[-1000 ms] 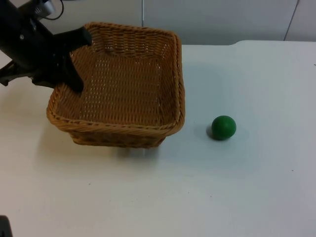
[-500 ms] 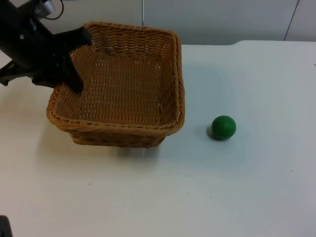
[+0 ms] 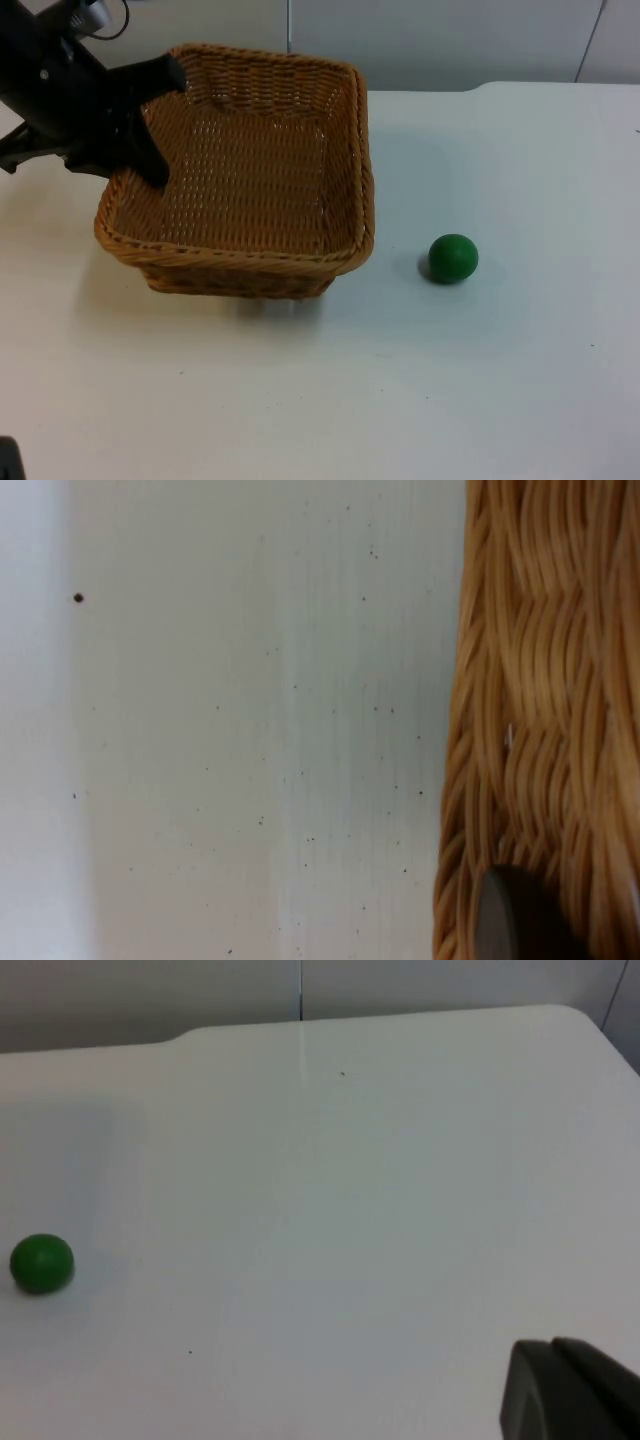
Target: Pick up the basket with the left hand and place the ball into the basket with the right hand.
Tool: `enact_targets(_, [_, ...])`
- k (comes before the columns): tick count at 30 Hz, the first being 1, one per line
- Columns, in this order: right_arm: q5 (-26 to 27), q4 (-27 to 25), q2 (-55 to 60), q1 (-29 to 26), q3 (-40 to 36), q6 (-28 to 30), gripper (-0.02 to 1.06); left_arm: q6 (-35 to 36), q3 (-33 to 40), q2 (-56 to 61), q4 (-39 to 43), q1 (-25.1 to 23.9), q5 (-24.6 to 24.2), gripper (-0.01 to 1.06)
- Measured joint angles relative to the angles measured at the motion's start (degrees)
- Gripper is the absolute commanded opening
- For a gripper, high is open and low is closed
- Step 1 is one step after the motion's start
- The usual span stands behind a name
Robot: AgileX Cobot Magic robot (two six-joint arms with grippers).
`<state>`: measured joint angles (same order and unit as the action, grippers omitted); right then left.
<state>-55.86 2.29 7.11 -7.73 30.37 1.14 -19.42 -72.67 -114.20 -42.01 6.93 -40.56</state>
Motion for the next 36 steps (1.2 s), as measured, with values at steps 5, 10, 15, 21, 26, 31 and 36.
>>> enact_targets(5, [8.4,0.0,11.0,0.0,0.0,0.0,0.0,0.0,0.0,0.0,0.0,0.0,0.0,0.0])
enact_targets(10, [15.8,-0.5,26.7,0.0,3.3,0.0,0.0,0.0,0.0,0.0,0.0,0.0,0.0,0.0])
enact_targets(15, [17.3,-0.8,40.9,0.0,9.4,0.0,0.0,0.0,0.0,0.0,0.0,0.0,0.1,0.0])
enact_targets(21, [13.6,-1.7,61.9,6.8,18.3,0.0,0.0,0.0,0.0,0.0,0.1,0.0,0.1,0.0])
enact_targets(26, [11.7,-3.3,73.3,14.0,24.8,0.0,0.0,0.0,0.0,0.0,0.1,0.0,0.1,0.0])
enact_targets(31, [11.1,-3.6,84.2,21.3,31.1,-2.0,0.0,0.0,0.0,0.0,0.1,0.0,0.1,0.0])
enact_targets(36, [11.1,-3.6,92.8,27.1,37.2,-3.6,0.0,0.0,0.0,0.0,0.1,0.0,0.1,0.0])
